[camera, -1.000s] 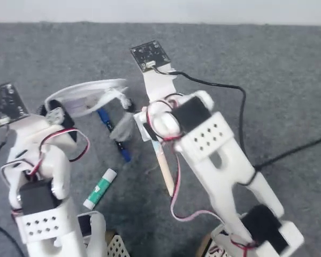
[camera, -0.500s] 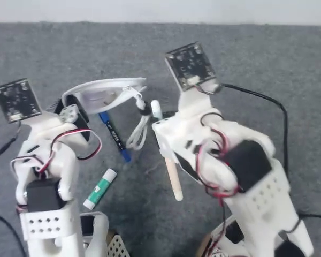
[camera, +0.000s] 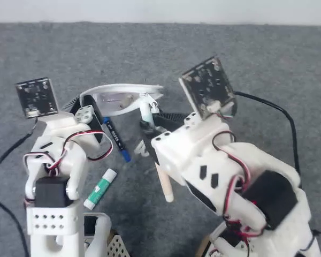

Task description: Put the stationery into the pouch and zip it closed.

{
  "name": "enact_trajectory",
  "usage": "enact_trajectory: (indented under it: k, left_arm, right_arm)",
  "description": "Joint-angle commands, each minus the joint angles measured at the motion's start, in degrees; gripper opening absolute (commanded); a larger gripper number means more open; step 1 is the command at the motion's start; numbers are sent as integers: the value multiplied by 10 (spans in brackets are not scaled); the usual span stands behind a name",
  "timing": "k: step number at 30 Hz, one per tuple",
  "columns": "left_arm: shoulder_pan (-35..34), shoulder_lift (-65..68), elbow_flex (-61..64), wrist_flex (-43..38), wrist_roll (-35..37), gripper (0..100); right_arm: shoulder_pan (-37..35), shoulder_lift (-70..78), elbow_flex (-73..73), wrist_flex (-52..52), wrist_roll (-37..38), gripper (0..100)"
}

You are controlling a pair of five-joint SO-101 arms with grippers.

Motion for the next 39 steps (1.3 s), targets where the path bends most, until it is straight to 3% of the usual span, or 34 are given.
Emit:
enact_trajectory:
  k: [1, 15, 28, 34, 39]
  left_arm:
    - [3, 0, -10, -21, 9, 10]
    - [3, 0, -1, -24, 9, 10]
    - [3, 0, -1, -24, 9, 10]
    - [3, 0, -1, -24, 9, 10]
    - [3, 0, -1, -24, 9, 10]
  right_arm:
    - [-7, -33, -5, -25, 5, 6]
    - [-3, -103, 28, -76, 5, 6]
    - [-4, -215, 383, -568, 6, 6]
    - [2, -235, 482, -756, 10, 6]
    - [51, -233, 535, -880, 10, 6]
